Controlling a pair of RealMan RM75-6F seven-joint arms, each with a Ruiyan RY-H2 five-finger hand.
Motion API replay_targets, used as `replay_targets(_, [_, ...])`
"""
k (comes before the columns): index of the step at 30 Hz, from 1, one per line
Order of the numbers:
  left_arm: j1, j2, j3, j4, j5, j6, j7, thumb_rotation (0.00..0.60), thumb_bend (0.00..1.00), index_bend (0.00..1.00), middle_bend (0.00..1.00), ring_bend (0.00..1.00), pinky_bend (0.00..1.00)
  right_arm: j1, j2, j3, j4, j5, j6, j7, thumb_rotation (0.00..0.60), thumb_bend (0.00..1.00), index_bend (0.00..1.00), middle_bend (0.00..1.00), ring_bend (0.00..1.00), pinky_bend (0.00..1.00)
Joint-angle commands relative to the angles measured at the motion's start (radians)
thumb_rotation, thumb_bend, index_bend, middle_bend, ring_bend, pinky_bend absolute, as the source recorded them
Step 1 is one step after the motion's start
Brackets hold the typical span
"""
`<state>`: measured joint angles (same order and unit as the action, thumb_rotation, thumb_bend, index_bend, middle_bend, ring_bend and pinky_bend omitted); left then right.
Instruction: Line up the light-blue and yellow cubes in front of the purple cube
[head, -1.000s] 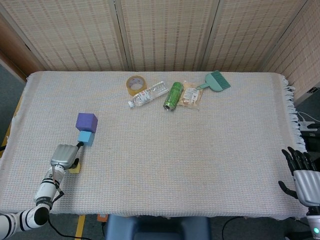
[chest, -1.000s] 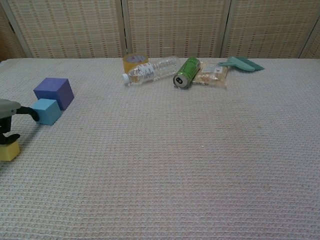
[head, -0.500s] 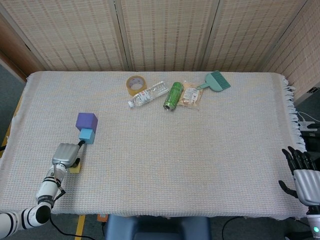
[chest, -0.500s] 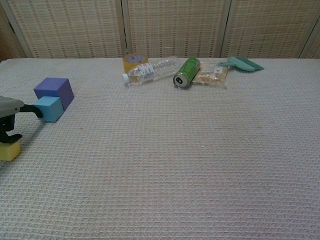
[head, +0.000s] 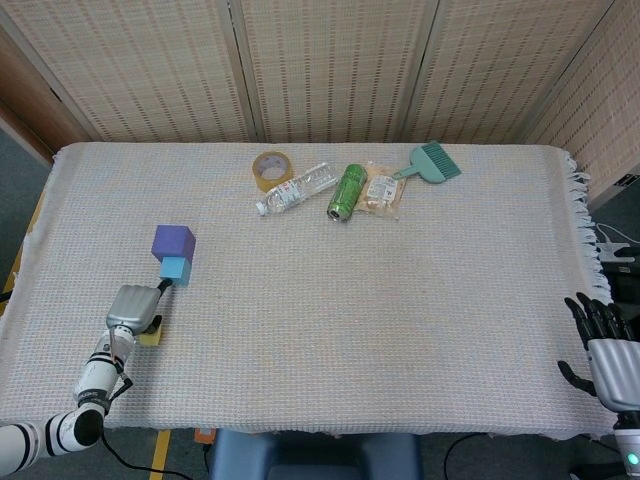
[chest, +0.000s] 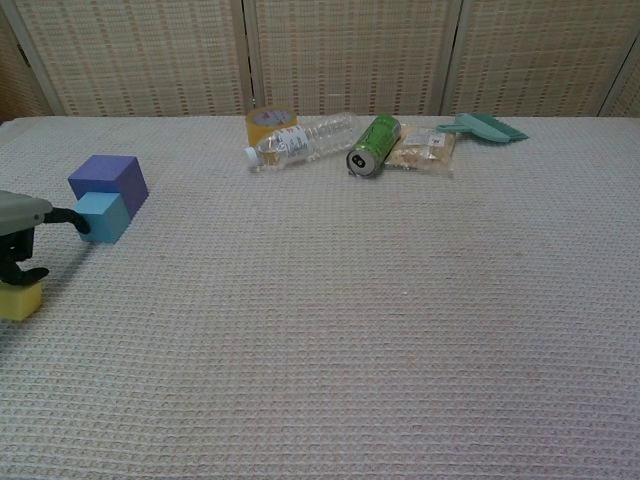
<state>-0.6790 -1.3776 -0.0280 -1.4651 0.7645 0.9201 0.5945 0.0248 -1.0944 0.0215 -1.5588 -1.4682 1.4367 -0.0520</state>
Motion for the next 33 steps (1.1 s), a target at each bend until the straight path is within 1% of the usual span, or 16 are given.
replay_targets(1, [0.0,0.001,0.002,-0.004,0.0,0.003,0.002,0.6,0.38,0.16,1.0,1.0,1.0,-0.001,0.0,0.001,-0.001,0.001,0.002,0.0,0.6,0.0,0.0,0.0,0.0,0.0])
replay_targets(2, [0.0,0.002,0.002,-0.007,0.002,0.007,0.002,0.6,0.38,0.19,1.0,1.0,1.0,-0.002,0.0,0.001,-0.001,0.0,0.003,0.0,0.6,0.0,0.0,0.0,0.0,0.0])
replay_targets(4, [0.003,0.005,0.004,-0.017,0.011,0.019,0.003,0.6,0.38,0.21,1.0,1.0,1.0,-0.002,0.0,-0.001,-0.001,-0.001,0.002,-0.002,0.6,0.0,0.0,0.0,0.0,0.0])
replay_targets(14, [0.025,0.024,0.01,-0.073,0.057,0.074,-0.005,0.6,0.38,0.21,1.0,1.0,1.0,-0.005,0.001,-0.004,-0.005,-0.011,0.011,-0.003,0.6,0.0,0.0,0.0,0.0,0.0])
replay_targets(17, [0.04,0.038,0.013,-0.107,0.084,0.108,-0.011,0.6,0.38,0.21,1.0,1.0,1.0,-0.006,0.001,-0.007,-0.005,-0.016,0.011,-0.004,0.6,0.0,0.0,0.0,0.0,0.0])
replay_targets(21, [0.08,0.067,0.031,-0.174,0.156,0.184,-0.027,0.6,0.37,0.21,1.0,1.0,1.0,-0.006,0.001,-0.011,-0.006,-0.022,0.011,-0.005,0.6,0.0,0.0,0.0,0.0,0.0])
replay_targets(25, [0.135,0.094,0.061,-0.236,0.244,0.264,-0.053,0.6,0.35,0.21,1.0,1.0,1.0,-0.007,0.0,-0.015,-0.006,-0.031,0.013,-0.008,0.6,0.0,0.0,0.0,0.0,0.0])
replay_targets(28, [0.163,0.097,0.083,-0.252,0.284,0.289,-0.058,0.6,0.35,0.21,1.0,1.0,1.0,-0.007,-0.001,-0.018,-0.008,-0.037,0.014,-0.01,0.6,0.0,0.0,0.0,0.0,0.0])
replay_targets(33, [0.191,0.088,0.098,-0.258,0.303,0.293,-0.061,0.6,0.34,0.21,1.0,1.0,1.0,-0.008,-0.001,-0.023,-0.01,-0.047,0.016,-0.015,0.6,0.0,0.0,0.0,0.0,0.0])
